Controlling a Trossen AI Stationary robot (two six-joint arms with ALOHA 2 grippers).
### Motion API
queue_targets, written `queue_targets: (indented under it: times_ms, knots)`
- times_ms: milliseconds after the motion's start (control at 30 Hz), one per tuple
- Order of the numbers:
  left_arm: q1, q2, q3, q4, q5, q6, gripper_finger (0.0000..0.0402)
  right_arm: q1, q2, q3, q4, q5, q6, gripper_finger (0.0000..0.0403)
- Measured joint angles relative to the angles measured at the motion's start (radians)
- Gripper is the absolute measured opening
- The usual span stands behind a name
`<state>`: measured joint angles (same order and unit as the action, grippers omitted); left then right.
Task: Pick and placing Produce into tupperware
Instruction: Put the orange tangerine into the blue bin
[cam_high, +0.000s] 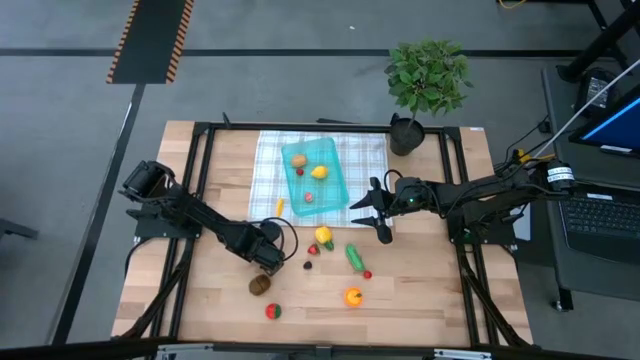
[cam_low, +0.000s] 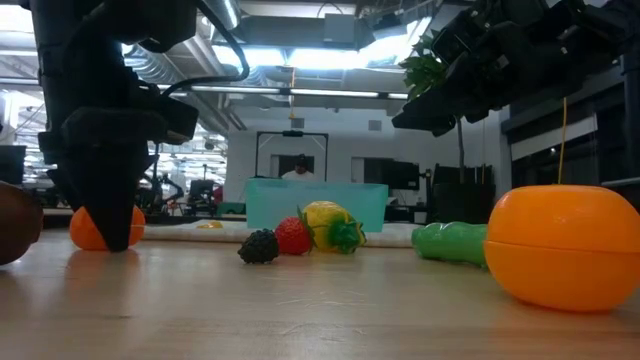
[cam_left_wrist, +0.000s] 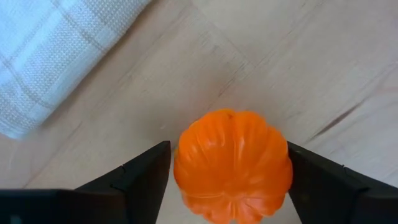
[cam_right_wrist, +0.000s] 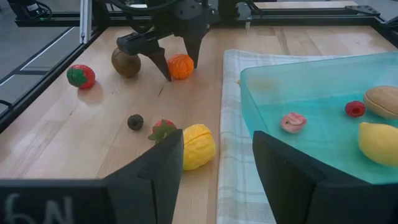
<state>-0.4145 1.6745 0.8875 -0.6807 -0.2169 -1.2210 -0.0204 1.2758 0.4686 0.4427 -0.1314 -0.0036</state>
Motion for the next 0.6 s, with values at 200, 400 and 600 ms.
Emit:
queue_targets:
  times_ms: [200,400,600]
  knots:
    - [0.000,0.000,0.001,0.000,0.017,-0.001,0.0238,0.000,0.000,0.000,0.000,0.000,0.000,0.0195]
    - [0.000,-0.001,0.002,-0.018,0.025,0.003,0.0238,0.000,0.000,0.000,0.000,0.000,0.000,0.0195]
    - [0.009,-0.002,0.002,-0.021,0.042,0.052,0.0240,0.000,0.000,0.000,0.000,0.000,0.000,0.0195]
